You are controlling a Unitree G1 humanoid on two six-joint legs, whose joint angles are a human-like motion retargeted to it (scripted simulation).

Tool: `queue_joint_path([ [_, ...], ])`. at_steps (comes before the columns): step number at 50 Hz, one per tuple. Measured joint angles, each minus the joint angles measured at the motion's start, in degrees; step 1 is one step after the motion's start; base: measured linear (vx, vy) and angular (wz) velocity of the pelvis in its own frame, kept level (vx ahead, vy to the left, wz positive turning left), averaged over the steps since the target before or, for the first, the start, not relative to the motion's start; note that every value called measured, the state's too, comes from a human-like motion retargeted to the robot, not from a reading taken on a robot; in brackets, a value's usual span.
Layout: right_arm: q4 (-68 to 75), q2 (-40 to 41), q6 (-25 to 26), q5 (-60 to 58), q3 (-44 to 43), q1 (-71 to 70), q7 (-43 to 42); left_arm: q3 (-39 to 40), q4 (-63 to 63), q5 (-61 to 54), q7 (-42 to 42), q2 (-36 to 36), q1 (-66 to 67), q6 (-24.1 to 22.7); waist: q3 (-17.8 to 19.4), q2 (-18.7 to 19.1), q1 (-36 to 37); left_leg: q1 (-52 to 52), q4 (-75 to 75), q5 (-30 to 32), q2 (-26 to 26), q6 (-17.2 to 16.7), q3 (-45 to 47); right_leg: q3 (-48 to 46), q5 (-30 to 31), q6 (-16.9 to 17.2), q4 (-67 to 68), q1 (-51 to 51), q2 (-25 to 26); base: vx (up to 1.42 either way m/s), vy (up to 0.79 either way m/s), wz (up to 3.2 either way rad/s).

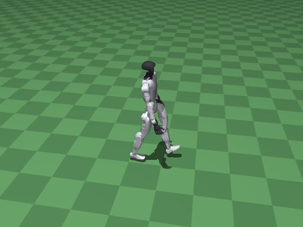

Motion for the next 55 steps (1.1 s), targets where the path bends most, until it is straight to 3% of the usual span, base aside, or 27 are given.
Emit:
queue_joint_path([
  [10,-1.5,0.1,-0.3,0.3,-1.1,4.1,4.6,3.7,5.2,-0.5,-0.3,2.4,-2.8,0.8,-2.6,-1.8,-0.8,1.9,0.0,3.3,0.0,-1.0,1.7,5.4,1.4,0.3,2.8,0.3,-0.7,0.38,0.17,-0.25],
  [20,-3.8,-0.7,0.2,1.4,1.1,0.5,4.7,3.5,6.0,-1.6,-1.1,6.1,-6.5,1.8,-5.2,-1.4,0.2,4.4,0.0,7.0,-1.9,-2.2,0.8,6.5,8.8,0.3,10.0,-0.4,0.2,0.38,0.22,0.15],
  [24,-9.1,-0.5,-0.6,5.9,1.4,-1.0,2.9,2.8,4.3,0.5,-0.6,7.5,-7.5,2.7,-5.8,0.4,-0.8,5.8,0.0,9.4,-2.3,-1.2,-1.6,5.2,12.2,0.3,20.0,-3.5,2.9,0.37,0.25,0.47],
  [28,-18.4,0.2,-1.4,11.6,2.9,-0.8,1.2,2.3,1.0,3.2,0.4,9.0,-8.4,4.9,-6.7,2.1,-2.7,6.7,0.0,11.5,-2.9,0.4,-5.3,2.2,15.5,-0.3,39.8,-12.8,7.0,0.32,0.25,0.66],
  [31,-25.3,0.9,-2.2,14.3,3.8,-0.2,0.6,2.7,-1.6,5.8,1.3,10.3,-9.3,6.6,-6.6,3.3,-4.6,8.2,0.0,11.6,-2.8,0.4,-8.1,-0.5,12.2,-2.8,52.0,-20.1,10.2,0.31,0.12,0.69],
  [35,-31.8,1.2,-2.5,16.5,4.9,0.7,1.0,4.1,-4.6,8.9,1.9,11.3,-10.7,9.1,-5.6,4.8,-7.1,11.4,0.1,10.5,-3.1,-0.3,-10.4,-9.8,2.5,-9.8,59.1,-28.9,6.8,0.3,0.12,0.53],
  [39,-32.3,0.8,-2.1,16.2,4.8,0.6,1.5,5.1,-6.3,10.3,1.9,11.4,-12.9,10.4,-4.1,6.3,-10.2,14.2,1.1,9.2,-3.3,-1.0,-12.7,-17.5,-5.2,-14.0,55.8,-35.0,2.7,0.27,0.08,0.54],
  [44,-26.1,-0.2,-1.3,13.7,2.4,0.2,1.1,4.0,-6.1,11.1,2.8,10.9,-15.9,9.9,-1.8,7.9,-14.9,17.3,2.9,7.1,-3.2,-1.6,-16.5,-19.4,-4.6,-12.1,43.2,-39.4,3.7,0.27,0.03,0.69],
  [47,-20.0,-1.3,-0.6,12.0,-0.1,-0.1,0.8,2.3,-5.3,11.5,2.9,10.3,-17.8,9.0,-0.7,8.4,-17.1,18.8,3.8,5.9,-3.4,-2.1,-18.4,-21.3,-0.6,-10.8,30.0,-39.4,3.2,0.26,0.0,0.63],
  [53,-7.2,-4.9,3.0,6.3,-6.2,0.3,1.5,-0.1,-4.2,9.4,3.5,8.9,-21.3,7.2,2.7,7.8,-21.0,24.5,3.8,3.3,-4.6,-3.6,-23.3,-22.4,15.6,-5.8,-2.6,-31.7,1.4,0.33,-0.04,0.74],
  [55,-4.2,-5.8,4.2,3.5,-8.1,0.8,2.8,-0.1,-3.8,10.1,3.4,8.6,-22.3,6.9,3.7,7.9,-21.6,26.4,3.3,2.4,-4.0,-4.2,-24.5,-20.1,14.7,-3.7,-4.3,-31.8,1.5,0.36,-0.08,0.55],
])
